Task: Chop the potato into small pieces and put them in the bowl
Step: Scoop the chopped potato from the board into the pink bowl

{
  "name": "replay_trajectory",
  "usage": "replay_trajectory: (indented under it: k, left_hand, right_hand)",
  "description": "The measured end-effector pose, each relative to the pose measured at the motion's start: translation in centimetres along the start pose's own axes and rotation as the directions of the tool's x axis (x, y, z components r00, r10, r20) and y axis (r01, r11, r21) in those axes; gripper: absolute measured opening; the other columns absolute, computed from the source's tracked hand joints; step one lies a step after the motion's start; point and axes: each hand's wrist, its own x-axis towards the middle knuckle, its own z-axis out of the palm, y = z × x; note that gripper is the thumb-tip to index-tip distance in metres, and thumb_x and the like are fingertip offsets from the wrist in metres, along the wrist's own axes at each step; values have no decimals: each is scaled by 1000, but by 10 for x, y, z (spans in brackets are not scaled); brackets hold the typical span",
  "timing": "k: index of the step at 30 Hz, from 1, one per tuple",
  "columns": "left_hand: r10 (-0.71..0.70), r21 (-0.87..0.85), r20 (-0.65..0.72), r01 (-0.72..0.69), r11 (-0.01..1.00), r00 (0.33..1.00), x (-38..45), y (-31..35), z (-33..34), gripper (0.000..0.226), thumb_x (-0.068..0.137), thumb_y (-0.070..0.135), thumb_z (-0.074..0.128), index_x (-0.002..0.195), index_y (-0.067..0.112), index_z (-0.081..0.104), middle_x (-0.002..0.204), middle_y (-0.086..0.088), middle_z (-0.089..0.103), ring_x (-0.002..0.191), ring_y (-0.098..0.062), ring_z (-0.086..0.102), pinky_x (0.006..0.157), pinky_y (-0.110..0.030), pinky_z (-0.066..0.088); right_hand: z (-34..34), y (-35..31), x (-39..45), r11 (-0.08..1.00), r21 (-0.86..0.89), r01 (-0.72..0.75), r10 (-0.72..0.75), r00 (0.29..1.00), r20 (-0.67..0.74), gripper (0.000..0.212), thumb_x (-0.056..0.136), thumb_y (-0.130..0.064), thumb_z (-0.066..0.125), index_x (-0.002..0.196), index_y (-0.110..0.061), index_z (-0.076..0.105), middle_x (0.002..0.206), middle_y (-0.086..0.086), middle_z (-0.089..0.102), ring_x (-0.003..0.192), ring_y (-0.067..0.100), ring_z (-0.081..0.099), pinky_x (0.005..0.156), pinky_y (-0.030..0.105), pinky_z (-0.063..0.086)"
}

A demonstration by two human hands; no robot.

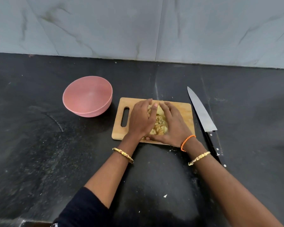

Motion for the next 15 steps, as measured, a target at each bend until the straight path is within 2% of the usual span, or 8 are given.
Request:
replay_trajectory:
  k: [2, 7, 11, 15]
  left_hand:
    - [28, 24, -3, -28, 999, 1000, 0, 4, 3, 46, 93, 40, 34, 119, 12, 60, 118, -2, 62, 115, -14, 49, 97, -26, 35]
    - [34, -14, -7, -34, 999, 999, 2, 12, 8, 28, 98, 27, 43, 111, 13, 64, 110, -1, 65, 107, -13, 52, 88, -23, 37]
    - [4, -122, -59, -11, 993, 998, 4, 17, 10, 27, 96, 24, 44, 102, 12, 67, 100, -2, 68, 97, -14, 56, 84, -27, 43]
    - [-6, -135, -121, -11, 991, 993, 2, 20, 15, 30, 93, 25, 42, 97, 11, 69, 94, -2, 69, 91, -15, 58, 80, -27, 45]
  right_hand:
    - [1, 2, 3, 999, 10, 39, -39, 999, -5, 119, 53, -65, 77, 147, -16, 25, 150, 10, 25, 140, 24, 22, 117, 39, 23]
    - [2, 4, 6, 992, 93, 82, -79, 996, -36, 107, 48, -60, 67, 142, -16, 36, 141, 4, 35, 131, 20, 31, 112, 36, 31]
    - [-1, 3, 8, 979, 181, 92, -79, 994, -76, 95, 49, -51, 68, 134, -15, 45, 133, 3, 37, 124, 19, 37, 106, 30, 35]
    - [3, 7, 10, 970, 218, 106, -78, 988, -133, 80, 56, -41, 78, 127, -13, 52, 129, 3, 42, 119, 17, 43, 103, 27, 38]
